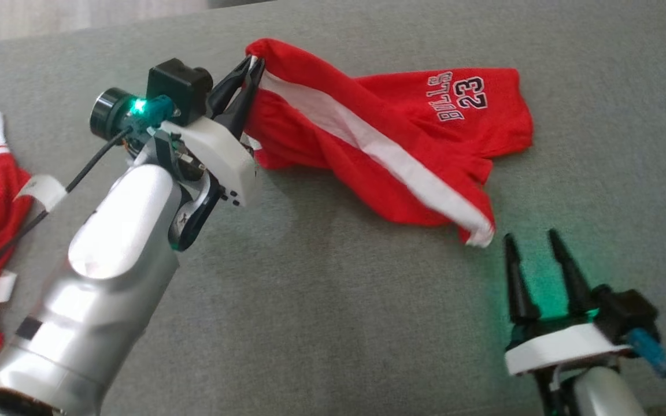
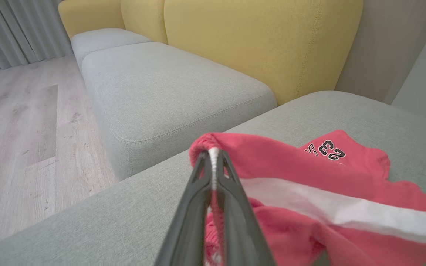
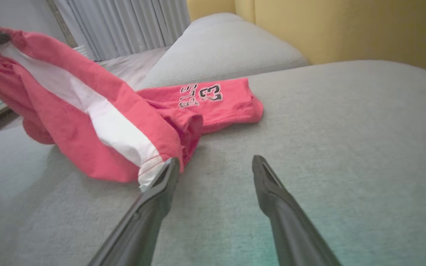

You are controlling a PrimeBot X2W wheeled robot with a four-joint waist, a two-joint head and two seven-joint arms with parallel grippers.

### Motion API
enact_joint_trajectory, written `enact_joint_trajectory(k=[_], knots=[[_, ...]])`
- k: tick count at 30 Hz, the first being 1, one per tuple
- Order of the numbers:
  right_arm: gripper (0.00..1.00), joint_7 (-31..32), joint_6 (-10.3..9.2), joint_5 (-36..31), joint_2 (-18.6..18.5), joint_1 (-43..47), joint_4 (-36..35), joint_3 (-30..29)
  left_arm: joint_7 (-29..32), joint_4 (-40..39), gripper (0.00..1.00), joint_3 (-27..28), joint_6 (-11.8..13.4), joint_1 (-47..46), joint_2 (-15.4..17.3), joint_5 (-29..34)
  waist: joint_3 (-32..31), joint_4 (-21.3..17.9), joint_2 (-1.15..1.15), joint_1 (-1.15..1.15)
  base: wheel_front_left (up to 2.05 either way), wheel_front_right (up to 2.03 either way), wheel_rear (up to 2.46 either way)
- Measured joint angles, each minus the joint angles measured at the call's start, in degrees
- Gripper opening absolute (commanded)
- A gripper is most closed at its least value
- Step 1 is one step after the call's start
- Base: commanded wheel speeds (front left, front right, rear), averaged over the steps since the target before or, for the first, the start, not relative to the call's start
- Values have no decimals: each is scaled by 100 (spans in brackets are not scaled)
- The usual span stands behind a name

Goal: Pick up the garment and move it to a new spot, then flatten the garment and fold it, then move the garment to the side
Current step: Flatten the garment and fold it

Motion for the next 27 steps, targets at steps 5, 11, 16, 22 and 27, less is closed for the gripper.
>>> enact_joint_trajectory(k=[5, 11, 16, 22, 27], knots=[[100, 5, 0, 49, 0, -19, 445, 593, 23, -138, 0, -12, -43, 139, 55, -42, -70, 174, 0, 0, 0, 0, 0], [100, 5, 0, -23, -9, -59, 686, 990, 19, -194, 0, -74, -42, 175, 47, -42, -103, 278, 0, 0, 0, 0, 0], [100, 5, 0, 96, -10, -117, 1010, 1481, -12, -199, 0, -118, -42, 174, 46, -42, -101, 299, 0, 0, 0, 0, 0], [100, 5, 0, 176, -14, -359, 1254, 1575, -12, -199, 0, -135, -42, 168, 47, -42, -58, 322, 0, 0, 0, 0, 0], [60, 5, 0, 179, -15, -418, 1292, 1575, -12, -199, 0, -165, -43, 165, 47, -58, -50, 341, 0, 0, 0, 0, 0]])
